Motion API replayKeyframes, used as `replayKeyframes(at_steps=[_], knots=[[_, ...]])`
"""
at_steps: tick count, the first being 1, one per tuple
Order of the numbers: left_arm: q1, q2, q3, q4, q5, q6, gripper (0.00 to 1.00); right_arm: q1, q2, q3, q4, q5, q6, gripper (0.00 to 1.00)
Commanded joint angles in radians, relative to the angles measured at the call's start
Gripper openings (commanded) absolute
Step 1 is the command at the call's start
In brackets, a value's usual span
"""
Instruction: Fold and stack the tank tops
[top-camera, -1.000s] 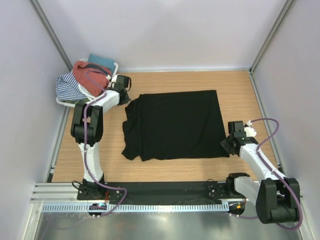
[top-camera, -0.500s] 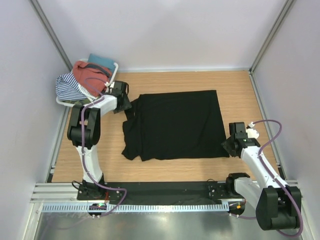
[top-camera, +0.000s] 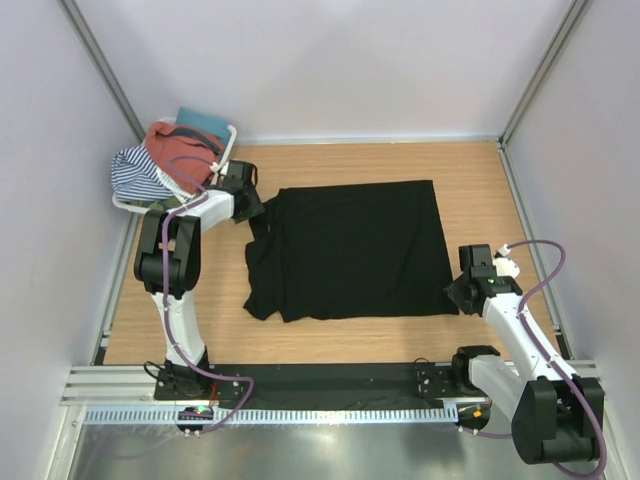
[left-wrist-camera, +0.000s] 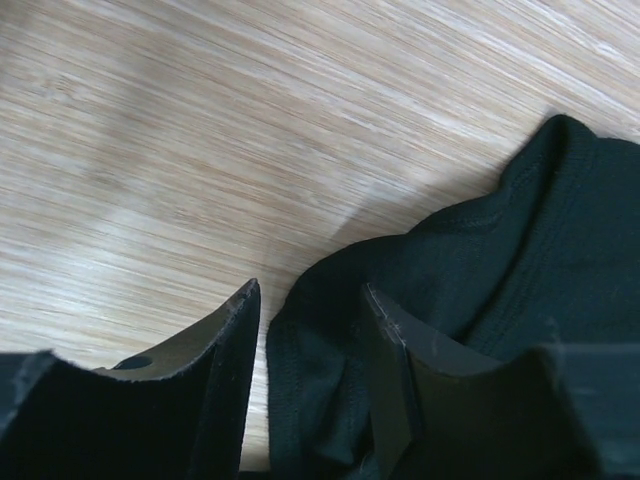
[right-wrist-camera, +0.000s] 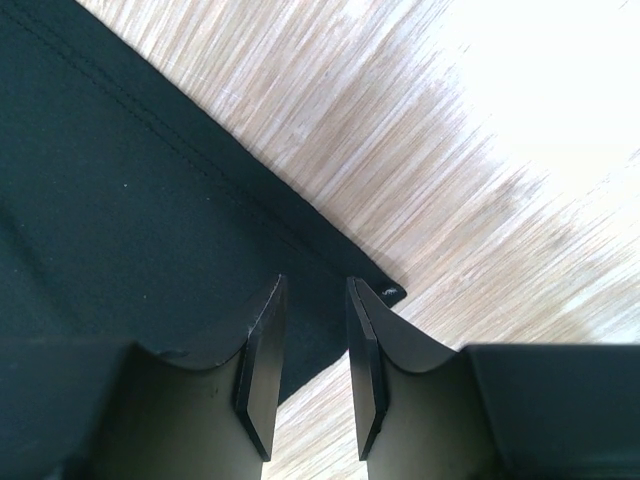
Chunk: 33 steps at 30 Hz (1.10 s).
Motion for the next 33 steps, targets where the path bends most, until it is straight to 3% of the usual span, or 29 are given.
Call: replayKeyframes(at_steps=[1, 2, 7, 8, 16, 33], knots=[[0.003, 0.005, -0.003, 0.048, 0.029, -0.031, 0.45, 0.002, -0.018, 0.031, -0.011, 0.03, 0.016, 0.36], [0.003, 0.005, -0.006, 0.051, 0.031, -0.034, 0.43, 0.002, -0.018, 0.031, -0.011, 0.027, 0.018, 0.36], [0.005, 0.002, -0.012, 0.051, 0.002, -0.024, 0.04, 0.002, -0.004, 0.02, -0.005, 0.027, 0.022, 0.37], [0.003, 0.003, -0.01, 0.051, -0.007, -0.017, 0.0, 0.0, -0.001, 0.014, 0.006, 0.022, 0.024, 0.37], [0.005, 0.005, 0.037, -0.007, -0.11, 0.032, 0.0, 0.002, 0.025, 0.004, 0.032, 0.027, 0.041, 0.37], [0.016, 0.121, 0.26, -0.098, -0.133, 0.078, 0.0, 0.002, 0.103, -0.039, 0.096, -0.024, 0.048, 0.37]])
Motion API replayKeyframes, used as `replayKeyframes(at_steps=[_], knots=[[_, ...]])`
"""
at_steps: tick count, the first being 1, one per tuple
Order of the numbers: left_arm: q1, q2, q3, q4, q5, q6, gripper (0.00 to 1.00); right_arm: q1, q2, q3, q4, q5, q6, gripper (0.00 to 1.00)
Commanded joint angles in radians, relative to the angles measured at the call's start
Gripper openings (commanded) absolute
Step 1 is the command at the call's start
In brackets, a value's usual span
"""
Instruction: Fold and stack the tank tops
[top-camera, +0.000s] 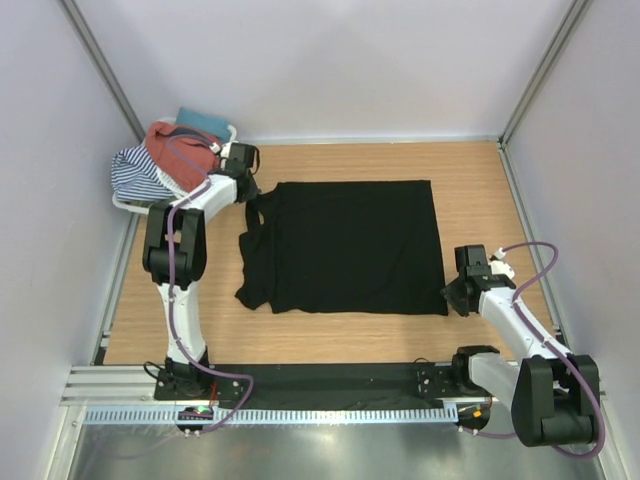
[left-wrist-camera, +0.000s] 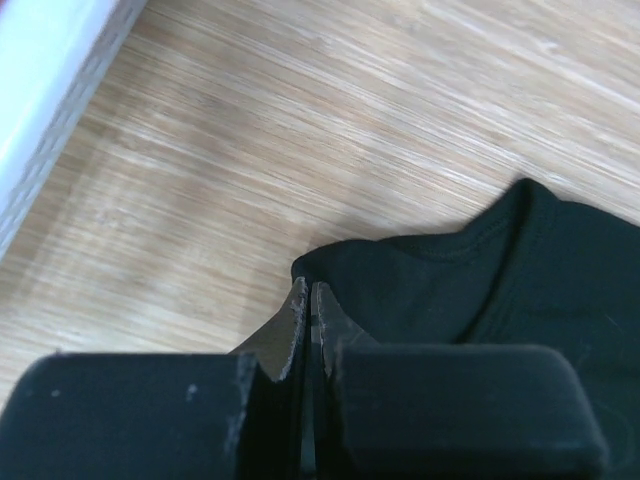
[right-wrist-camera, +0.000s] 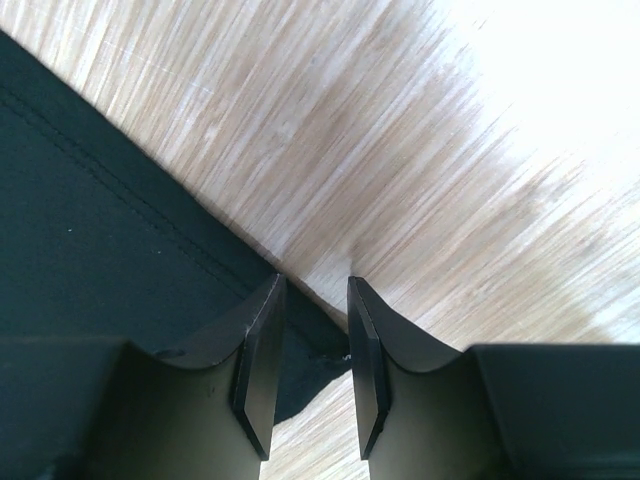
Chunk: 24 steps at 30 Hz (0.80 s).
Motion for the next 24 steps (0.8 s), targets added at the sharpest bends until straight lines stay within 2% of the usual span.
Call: replayKeyframes(at_steps=[1, 9, 14, 24], knots=[[0.013, 0.035, 0.045, -0.024, -0.029, 0.018, 0.0, 0.002, 0.006, -0.007, 0.025, -0.017, 0.02, 0.38], [0.022, 0.061, 0.06, -0.021, -0.038, 0.016, 0.0, 0.003, -0.086, -0.002, -0.052, -0.044, 0.016, 0.46], [0.032, 0.075, 0.076, -0.027, -0.039, 0.016, 0.0, 0.005, -0.106, -0.023, -0.084, -0.077, 0.014, 0.45], [0.045, 0.088, 0.091, -0.03, -0.016, 0.013, 0.0, 0.048, -0.078, -0.065, -0.036, -0.123, 0.051, 0.4]])
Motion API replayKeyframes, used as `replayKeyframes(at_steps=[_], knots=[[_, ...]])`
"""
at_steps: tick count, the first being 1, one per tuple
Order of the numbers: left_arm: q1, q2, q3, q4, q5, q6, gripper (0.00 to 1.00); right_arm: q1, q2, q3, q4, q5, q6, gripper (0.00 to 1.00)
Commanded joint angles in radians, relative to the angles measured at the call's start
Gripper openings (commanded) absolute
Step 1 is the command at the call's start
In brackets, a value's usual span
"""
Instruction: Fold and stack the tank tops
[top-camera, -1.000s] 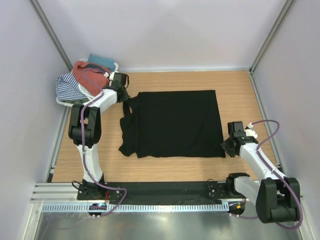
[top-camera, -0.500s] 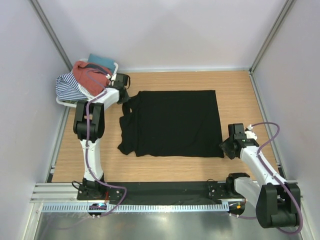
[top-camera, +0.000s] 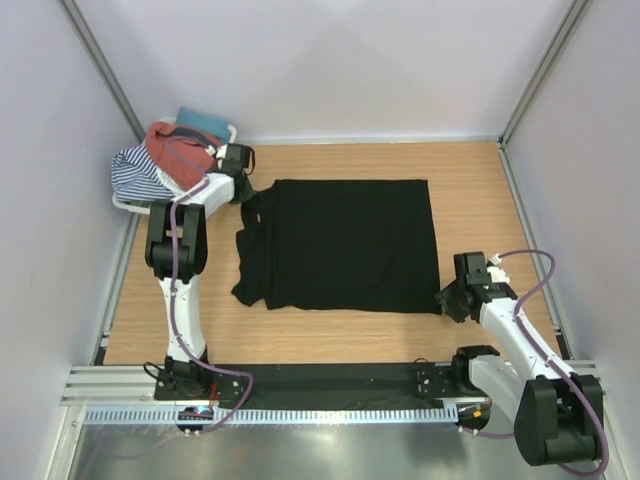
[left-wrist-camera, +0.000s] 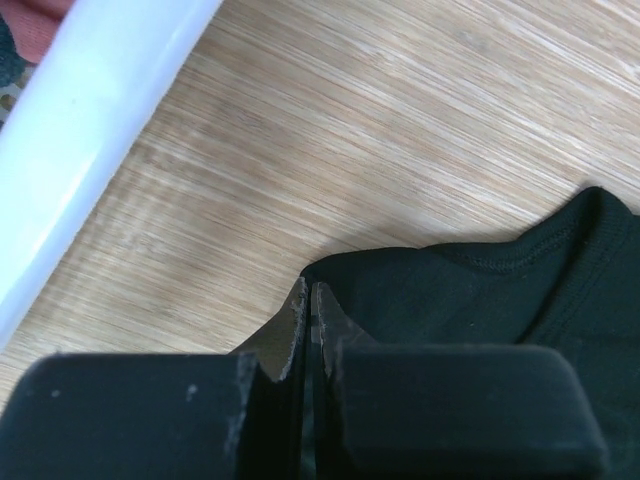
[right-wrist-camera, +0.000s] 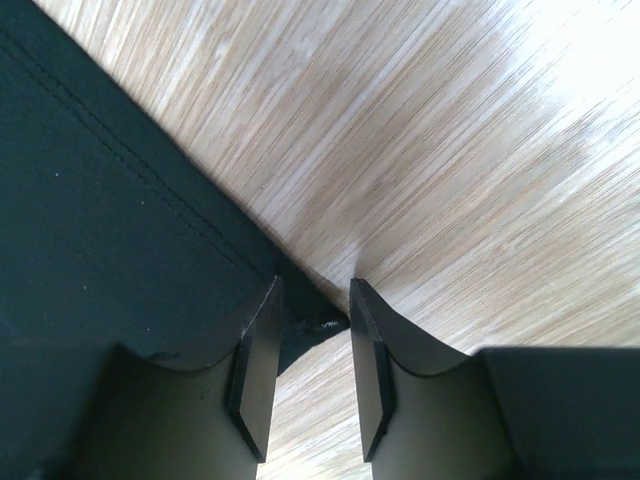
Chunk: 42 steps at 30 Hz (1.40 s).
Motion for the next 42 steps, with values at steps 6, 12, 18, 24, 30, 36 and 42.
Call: replayKeyframes(at_steps=[6, 12, 18, 24, 30, 36, 42], knots=[[0.008, 0.019, 0.041, 0.0, -0.009, 0.011, 0.0, 0.038, 0.049, 0.012, -0.002, -0.003, 0.028, 0.36], [0.01, 0.027, 0.047, 0.0, -0.011, 0.013, 0.0, 0.103, 0.136, 0.054, -0.008, 0.073, 0.032, 0.26], [0.012, 0.02, 0.049, 0.004, -0.029, 0.021, 0.0, 0.109, 0.203, 0.12, -0.077, 0.179, 0.062, 0.04], [0.019, 0.043, 0.075, -0.021, -0.032, 0.021, 0.0, 0.109, 0.155, 0.124, -0.131, 0.235, 0.117, 0.02], [0.025, 0.057, 0.101, -0.048, -0.032, 0.024, 0.0, 0.109, 0.08, 0.096, -0.163, 0.268, 0.147, 0.02], [0.025, 0.06, 0.139, -0.084, -0.006, 0.044, 0.2, 0.109, 0.074, 0.085, -0.119, 0.216, 0.117, 0.16], [0.022, -0.07, 0.026, -0.03, 0.027, 0.037, 0.6, 0.109, 0.092, 0.097, -0.089, 0.189, 0.095, 0.44]])
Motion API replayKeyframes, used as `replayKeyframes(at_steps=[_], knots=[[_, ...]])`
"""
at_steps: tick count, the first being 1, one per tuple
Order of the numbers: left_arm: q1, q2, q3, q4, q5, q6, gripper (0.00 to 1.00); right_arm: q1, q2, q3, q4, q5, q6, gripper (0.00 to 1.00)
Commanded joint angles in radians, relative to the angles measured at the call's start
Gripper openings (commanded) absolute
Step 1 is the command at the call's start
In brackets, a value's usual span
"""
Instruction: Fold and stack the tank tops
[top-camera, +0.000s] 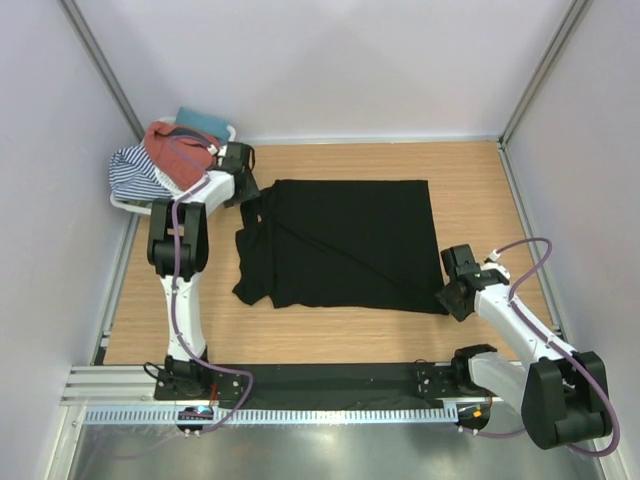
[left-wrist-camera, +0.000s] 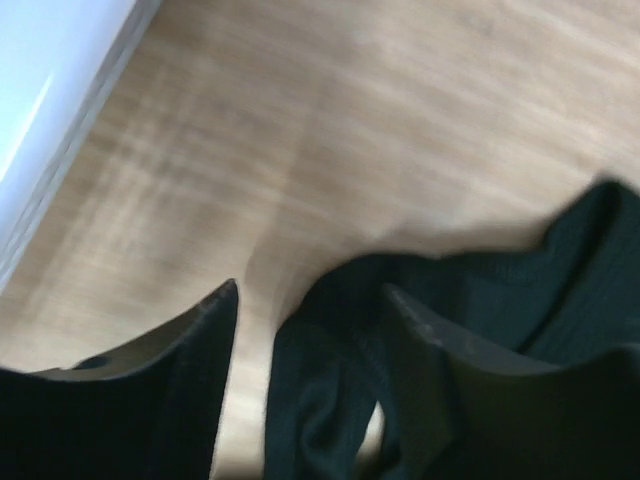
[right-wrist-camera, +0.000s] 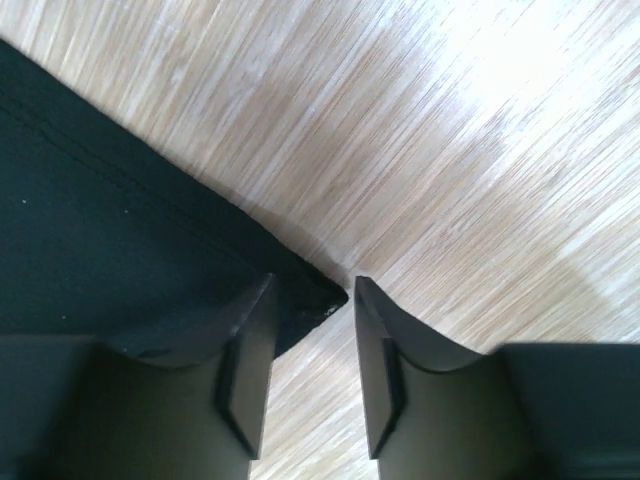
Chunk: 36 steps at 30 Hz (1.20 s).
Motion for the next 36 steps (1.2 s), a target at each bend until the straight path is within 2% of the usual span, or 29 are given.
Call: replayKeyframes(at_steps=[1, 2, 9, 12, 16, 22, 25, 27, 31, 33, 36], knots=[[0.009, -0.133, -0.054, 0.02, 0.015, 0.006, 0.61, 0.004, -0.014, 0.014, 0.035, 0.01, -0.024, 0.46], [0.003, -0.148, -0.069, 0.02, 0.016, 0.012, 0.63, 0.002, -0.025, 0.023, 0.031, 0.016, -0.039, 0.5], [-0.052, -0.3, -0.153, 0.001, 0.003, 0.033, 0.72, 0.004, -0.005, 0.146, 0.063, 0.114, -0.157, 0.5], [-0.096, -0.363, -0.173, -0.038, -0.018, 0.046, 0.75, 0.002, 0.047, 0.204, 0.142, 0.09, -0.284, 0.49], [-0.138, -0.487, -0.315, -0.052, -0.043, 0.027, 0.77, 0.001, 0.118, 0.254, 0.351, 0.006, -0.399, 0.49], [-0.172, -0.774, -0.61, -0.045, -0.017, -0.031, 0.77, -0.028, 0.335, 0.445, 0.475, -0.013, -0.501, 0.49], [-0.236, -0.93, -0.756, -0.034, -0.015, -0.109, 0.75, -0.065, 0.464, 0.583, 0.456, -0.076, -0.539, 0.49], [-0.239, -1.065, -0.885, -0.029, 0.031, -0.181, 0.73, -0.099, 0.563, 0.689, 0.448, -0.126, -0.539, 0.49], [-0.241, -1.19, -0.988, -0.092, 0.013, -0.226, 0.71, -0.128, 0.652, 0.767, 0.445, -0.139, -0.541, 0.5], [-0.241, -1.225, -1.026, -0.141, 0.009, -0.261, 0.67, -0.136, 0.701, 0.801, 0.439, -0.136, -0.539, 0.49], [-0.241, -1.257, -1.062, -0.183, 0.016, -0.296, 0.66, -0.147, 0.747, 0.82, 0.446, -0.143, -0.532, 0.5]])
